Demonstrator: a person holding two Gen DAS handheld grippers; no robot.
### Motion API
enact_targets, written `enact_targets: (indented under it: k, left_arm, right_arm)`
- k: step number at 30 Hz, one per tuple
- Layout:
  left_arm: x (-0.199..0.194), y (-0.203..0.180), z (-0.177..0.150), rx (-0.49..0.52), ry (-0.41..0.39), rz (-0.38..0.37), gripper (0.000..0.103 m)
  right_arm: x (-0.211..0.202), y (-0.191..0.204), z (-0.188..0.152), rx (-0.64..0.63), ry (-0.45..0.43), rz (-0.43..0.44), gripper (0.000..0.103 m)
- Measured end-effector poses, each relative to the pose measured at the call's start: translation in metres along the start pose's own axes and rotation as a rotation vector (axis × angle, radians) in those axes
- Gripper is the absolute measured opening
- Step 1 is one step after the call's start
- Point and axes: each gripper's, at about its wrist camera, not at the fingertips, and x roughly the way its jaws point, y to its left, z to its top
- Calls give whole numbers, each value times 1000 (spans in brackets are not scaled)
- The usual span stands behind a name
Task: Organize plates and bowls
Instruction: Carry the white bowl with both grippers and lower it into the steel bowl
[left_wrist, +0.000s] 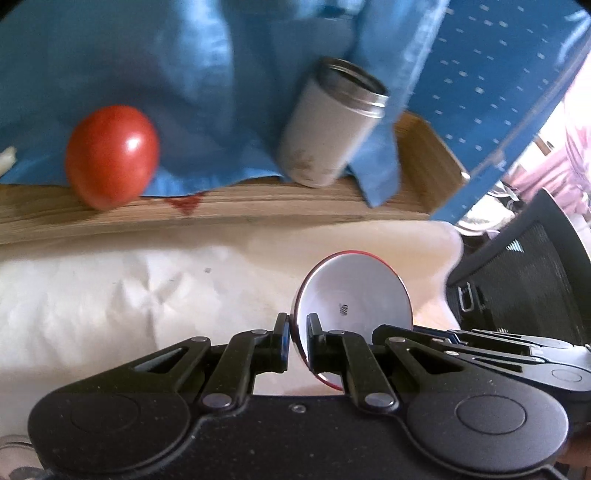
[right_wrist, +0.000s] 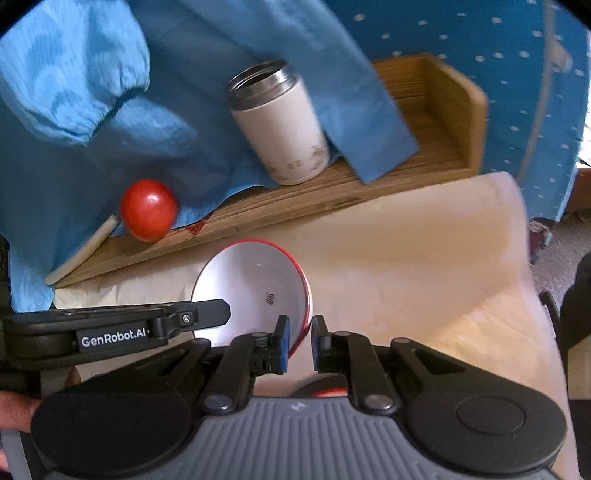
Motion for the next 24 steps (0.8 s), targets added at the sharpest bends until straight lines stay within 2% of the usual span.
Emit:
enact_targets:
  k: [12, 24]
  left_arm:
    - [7, -46, -20, 103, 52, -50, 9]
    - [6, -65, -41, 169, 121, -45, 9]
  right_arm:
    - [-43, -37, -29, 70, -35, -39, 14]
    - [-52, -52, -53, 104, 15, -28, 15]
